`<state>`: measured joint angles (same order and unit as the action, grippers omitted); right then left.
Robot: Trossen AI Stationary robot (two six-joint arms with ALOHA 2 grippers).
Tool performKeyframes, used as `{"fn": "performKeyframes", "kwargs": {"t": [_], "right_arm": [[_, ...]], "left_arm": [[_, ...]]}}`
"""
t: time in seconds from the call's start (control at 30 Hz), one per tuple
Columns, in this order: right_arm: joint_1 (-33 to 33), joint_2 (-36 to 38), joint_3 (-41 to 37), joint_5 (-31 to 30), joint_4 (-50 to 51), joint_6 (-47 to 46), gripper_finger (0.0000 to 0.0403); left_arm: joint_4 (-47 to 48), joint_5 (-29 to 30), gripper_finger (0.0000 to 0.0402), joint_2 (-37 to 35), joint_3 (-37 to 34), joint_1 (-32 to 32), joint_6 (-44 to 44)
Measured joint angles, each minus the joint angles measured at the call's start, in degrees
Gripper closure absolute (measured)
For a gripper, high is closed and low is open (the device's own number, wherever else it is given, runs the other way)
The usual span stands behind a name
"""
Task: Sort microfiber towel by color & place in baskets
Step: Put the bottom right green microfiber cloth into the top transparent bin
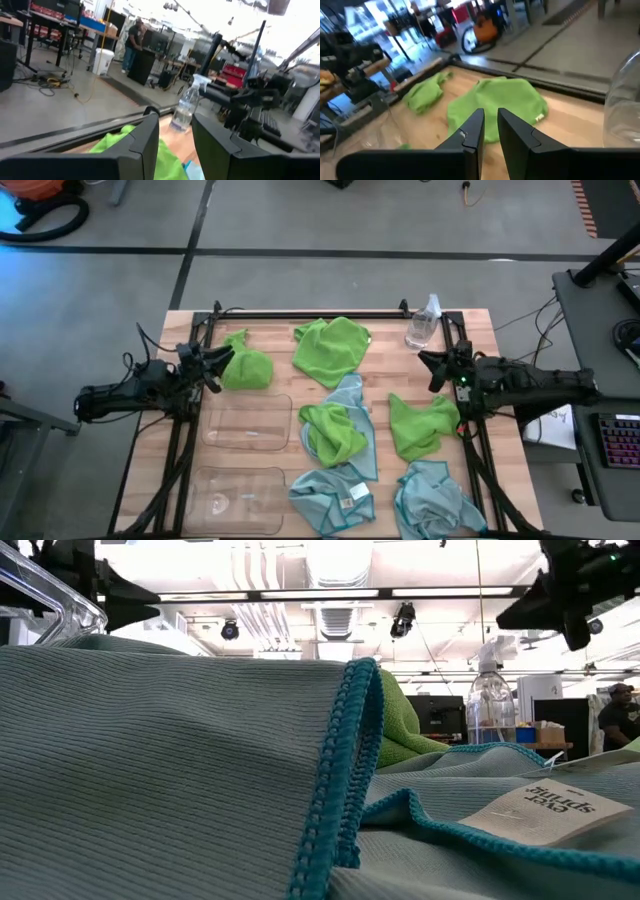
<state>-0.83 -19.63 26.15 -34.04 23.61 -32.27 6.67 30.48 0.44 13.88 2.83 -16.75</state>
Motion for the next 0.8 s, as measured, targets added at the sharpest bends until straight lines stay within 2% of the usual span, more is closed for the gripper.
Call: {"fn": "performKeyframes", "kwargs": {"t": [0.17,0.3,0.4,0.63,0.8], "right_arm": [[0.1,-7.5,4.7,-0.9,-1.9,-1.1,0.0355],[0.4,-12.1,9.1,7.3,-2.0,-1.6,0.0355],[0.4,-16.5,12.5,10.5,0.2,-1.6,0.0355],[0.5,-29.4,23.8,17.3,25.4,-8.0,0.0355],[0.5,-38.4,31.5,22.5,38.7,-11.1,0.0355]], "left_arm": [[4.1,0.3,0.0299,0.0,2.4,0.0,0.2],[5.1,0.3,0.0299,0.0,3.1,0.0,1.2],[5.2,0.3,0.0299,0.0,3.1,0.0,1.4],[6.8,0.3,0.0299,0.0,3.1,0.0,0.9],[6.8,0.4,0.0299,0.0,3.1,0.0,1.2]]}}
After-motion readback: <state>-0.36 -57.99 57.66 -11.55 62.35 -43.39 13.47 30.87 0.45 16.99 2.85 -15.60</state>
